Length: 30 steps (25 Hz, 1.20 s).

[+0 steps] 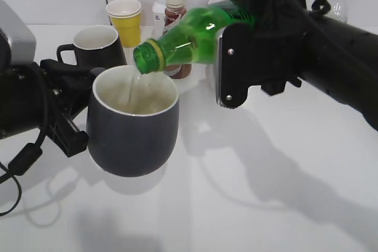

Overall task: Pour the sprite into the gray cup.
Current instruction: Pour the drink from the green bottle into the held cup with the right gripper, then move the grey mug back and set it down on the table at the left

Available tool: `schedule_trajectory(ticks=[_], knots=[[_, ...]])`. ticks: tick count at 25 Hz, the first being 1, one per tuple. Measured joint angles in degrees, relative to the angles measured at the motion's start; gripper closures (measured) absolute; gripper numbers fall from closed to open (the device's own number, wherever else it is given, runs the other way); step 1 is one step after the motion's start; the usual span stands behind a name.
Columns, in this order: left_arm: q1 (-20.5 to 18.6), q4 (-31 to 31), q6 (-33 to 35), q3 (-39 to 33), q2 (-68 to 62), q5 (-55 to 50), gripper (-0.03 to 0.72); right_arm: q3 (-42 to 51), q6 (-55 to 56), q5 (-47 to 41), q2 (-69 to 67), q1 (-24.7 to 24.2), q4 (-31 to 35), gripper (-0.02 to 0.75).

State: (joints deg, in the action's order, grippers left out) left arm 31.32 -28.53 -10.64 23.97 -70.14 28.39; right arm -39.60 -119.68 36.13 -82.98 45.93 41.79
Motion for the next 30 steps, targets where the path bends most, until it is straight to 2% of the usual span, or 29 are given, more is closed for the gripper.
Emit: schedule_trajectory(ticks=[8, 11, 13, 17, 20, 22, 25, 30], knots=[[-1.29, 0.36, 0.0, 0.0, 0.0, 0.87, 0.642, 0.0, 19.46, -8.81, 0.0, 0.0, 1.57, 0.342], [-2.49, 1.3, 0.41, 0.0, 0.0, 1.46, 0.642, 0.0, 35.15, -13.79, 0.0, 0.0, 1.51, 0.342], [-3.56, 5.0, 2.58, 0.0, -0.34, 2.01, 0.642, 0.0, 48.28, -15.75, 0.06, 0.0, 0.41, 0.342], [-6.34, 20.29, 12.46, 0.0, -4.49, 6.59, 0.642, 0.0, 68.6, -15.66, 0.32, -0.17, -6.42, 0.342], [-7.44, 29.71, 15.89, 0.0, -10.39, 13.95, 0.642, 0.0, 81.9, -15.24, 0.32, -1.77, -11.02, 0.342], [-7.49, 32.45, 16.4, 0.04, -14.68, 19.91, 0.642, 0.42, 90.11, -14.41, 0.32, -3.65, -15.61, 0.342], [-7.49, 33.2, 16.65, 0.04, -21.36, 26.95, 0.642, 2.48, 100.02, -12.82, 0.95, -6.65, -23.01, 0.342], [-7.49, 33.27, 16.99, 0.06, -30.12, 31.84, 0.642, 3.6, 105.14, -12.54, 1.58, -7.74, -27.46, 0.342]])
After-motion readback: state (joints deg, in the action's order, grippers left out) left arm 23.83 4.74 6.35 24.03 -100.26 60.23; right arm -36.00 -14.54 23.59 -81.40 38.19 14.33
